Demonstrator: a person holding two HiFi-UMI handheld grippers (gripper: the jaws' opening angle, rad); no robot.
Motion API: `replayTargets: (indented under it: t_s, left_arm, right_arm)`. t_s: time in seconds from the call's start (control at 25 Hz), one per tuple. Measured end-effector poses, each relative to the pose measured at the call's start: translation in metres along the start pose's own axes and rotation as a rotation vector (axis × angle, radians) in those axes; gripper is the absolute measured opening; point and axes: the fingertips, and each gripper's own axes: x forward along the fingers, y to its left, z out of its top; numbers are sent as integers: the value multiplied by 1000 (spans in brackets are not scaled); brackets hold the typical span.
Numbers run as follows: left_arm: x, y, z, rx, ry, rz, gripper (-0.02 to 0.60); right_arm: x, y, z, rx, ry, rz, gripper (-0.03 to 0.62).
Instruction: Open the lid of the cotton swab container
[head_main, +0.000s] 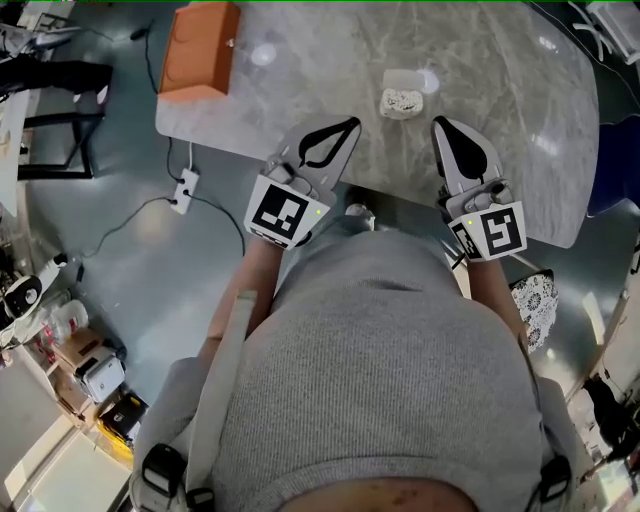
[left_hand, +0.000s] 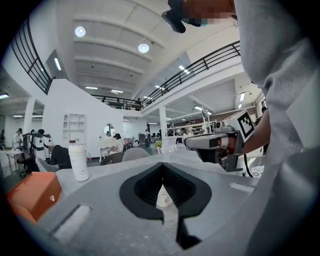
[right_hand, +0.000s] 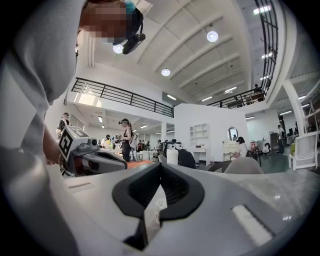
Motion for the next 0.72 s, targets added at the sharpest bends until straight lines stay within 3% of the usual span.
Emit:
replayTargets:
  t_s: [0.4,0.72]
  left_arm:
    - [-11,-46,5,-3,8,57,0]
    - [-35,-106,16,-32,11,75,0]
  right_arm:
    - [-44,16,8,24,10,1,2]
    - [-96,46,20,17,14,6,2]
